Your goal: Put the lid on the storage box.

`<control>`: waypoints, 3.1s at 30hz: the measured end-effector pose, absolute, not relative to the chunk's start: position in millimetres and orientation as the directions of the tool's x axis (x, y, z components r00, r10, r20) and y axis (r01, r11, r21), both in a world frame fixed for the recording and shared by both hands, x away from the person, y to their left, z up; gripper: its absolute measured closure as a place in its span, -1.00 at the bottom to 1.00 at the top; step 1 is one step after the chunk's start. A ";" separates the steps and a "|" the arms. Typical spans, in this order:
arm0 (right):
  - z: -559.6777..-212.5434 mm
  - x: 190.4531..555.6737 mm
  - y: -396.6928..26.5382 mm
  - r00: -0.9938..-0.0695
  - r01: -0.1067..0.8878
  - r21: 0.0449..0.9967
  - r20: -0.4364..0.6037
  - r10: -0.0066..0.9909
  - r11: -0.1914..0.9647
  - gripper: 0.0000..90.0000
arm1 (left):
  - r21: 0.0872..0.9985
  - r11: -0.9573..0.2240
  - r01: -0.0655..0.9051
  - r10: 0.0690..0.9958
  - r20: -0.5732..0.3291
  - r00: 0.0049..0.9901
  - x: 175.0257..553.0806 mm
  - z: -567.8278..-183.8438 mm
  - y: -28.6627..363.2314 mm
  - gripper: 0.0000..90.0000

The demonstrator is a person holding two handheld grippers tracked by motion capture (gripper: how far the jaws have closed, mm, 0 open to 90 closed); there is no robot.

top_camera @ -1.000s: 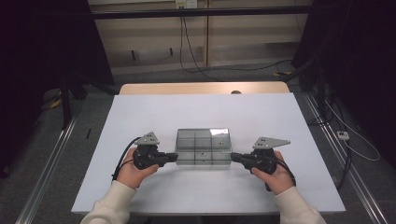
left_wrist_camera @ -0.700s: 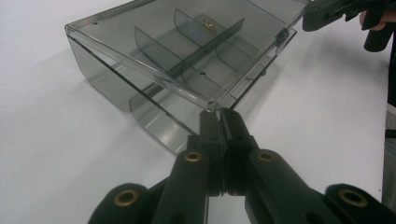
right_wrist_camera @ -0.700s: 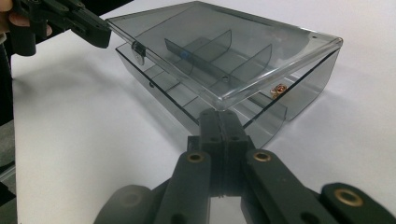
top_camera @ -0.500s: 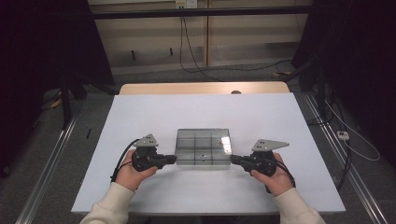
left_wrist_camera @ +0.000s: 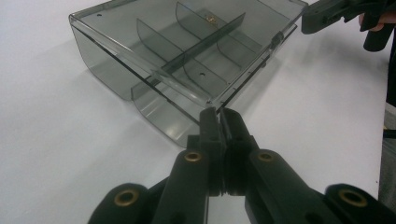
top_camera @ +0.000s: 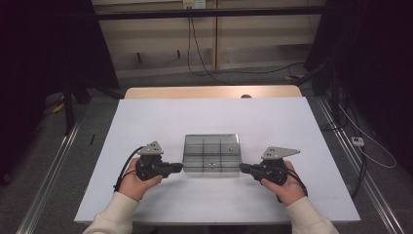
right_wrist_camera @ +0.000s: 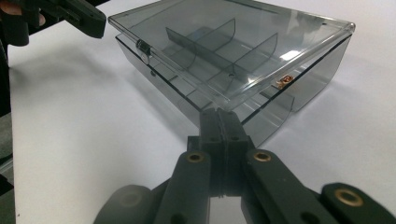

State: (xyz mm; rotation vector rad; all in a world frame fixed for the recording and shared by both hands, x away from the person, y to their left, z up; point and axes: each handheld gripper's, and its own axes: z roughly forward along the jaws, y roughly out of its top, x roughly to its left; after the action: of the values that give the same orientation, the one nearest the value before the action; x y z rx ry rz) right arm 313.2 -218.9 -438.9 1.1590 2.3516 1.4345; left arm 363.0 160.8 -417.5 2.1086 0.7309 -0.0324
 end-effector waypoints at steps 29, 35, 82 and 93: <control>-437.3 309.7 -223.9 -0.665 0.507 0.826 0.192 0.722 0.247 -0.04 | 0.763 -0.408 0.502 0.507 -0.268 0.819 362.8 -415.2 161.1 0.19; -435.8 309.1 -222.8 -0.660 0.496 0.834 0.182 0.729 0.241 -0.30 | 0.771 -0.404 0.492 0.500 -0.264 0.825 362.6 -413.8 162.0 -0.04; -444.5 290.1 -264.0 -0.623 0.478 0.839 0.116 0.773 0.260 -0.64 | 0.792 -0.387 0.473 0.538 -0.223 0.813 355.2 -423.5 202.7 -0.72; -446.2 285.1 -276.2 -0.606 0.482 0.837 0.106 0.789 0.258 -0.65 | 0.790 -0.381 0.480 0.553 -0.222 0.804 353.2 -425.9 211.4 -0.74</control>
State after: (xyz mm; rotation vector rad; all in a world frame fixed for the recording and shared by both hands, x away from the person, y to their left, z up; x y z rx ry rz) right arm 285.1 -276.2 -446.2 1.1654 2.2006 1.2800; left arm 353.2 211.4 -425.9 2.0422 0.7651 0.0966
